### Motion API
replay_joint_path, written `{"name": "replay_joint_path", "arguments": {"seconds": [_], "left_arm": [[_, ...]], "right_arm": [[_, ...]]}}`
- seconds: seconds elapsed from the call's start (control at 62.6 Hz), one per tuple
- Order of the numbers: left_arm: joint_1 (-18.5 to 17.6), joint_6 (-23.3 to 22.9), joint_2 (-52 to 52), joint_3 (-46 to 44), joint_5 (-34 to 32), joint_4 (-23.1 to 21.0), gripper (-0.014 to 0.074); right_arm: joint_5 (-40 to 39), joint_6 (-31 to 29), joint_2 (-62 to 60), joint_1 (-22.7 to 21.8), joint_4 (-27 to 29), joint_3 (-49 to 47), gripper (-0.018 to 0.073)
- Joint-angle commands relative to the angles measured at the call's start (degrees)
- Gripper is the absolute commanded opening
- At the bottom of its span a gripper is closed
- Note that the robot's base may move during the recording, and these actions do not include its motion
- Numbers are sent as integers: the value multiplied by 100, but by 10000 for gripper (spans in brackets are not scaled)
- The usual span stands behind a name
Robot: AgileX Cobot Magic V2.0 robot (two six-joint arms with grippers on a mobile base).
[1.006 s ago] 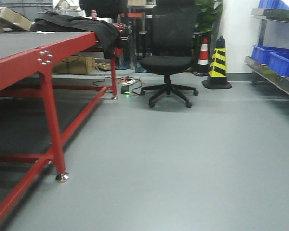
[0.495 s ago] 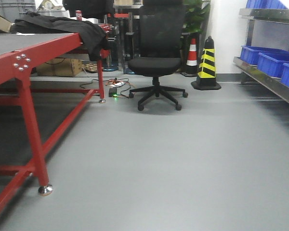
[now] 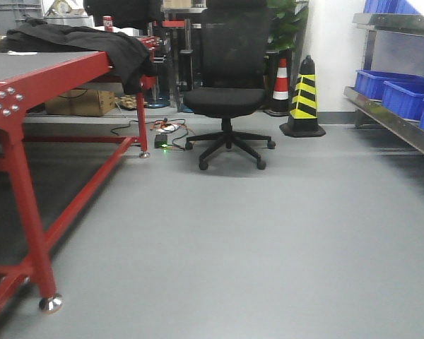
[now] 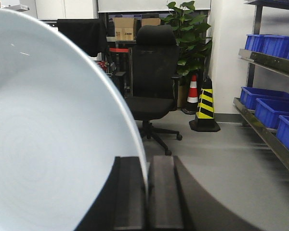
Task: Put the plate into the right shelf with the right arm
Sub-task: 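Drive the base past the black chair toward the steel shelf of blue bins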
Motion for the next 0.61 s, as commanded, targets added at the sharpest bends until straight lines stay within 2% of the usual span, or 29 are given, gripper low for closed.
{"name": "replay_joint_path", "arguments": {"seconds": [0.0, 0.591], "left_arm": [[-11, -40, -59, 59, -516, -47, -128], [-11, -40, -59, 59, -516, -47, -128]], "right_arm": [[-532, -29, 91, -46, -28, -171, 54], [-532, -29, 91, -46, -28, -171, 54]]}}
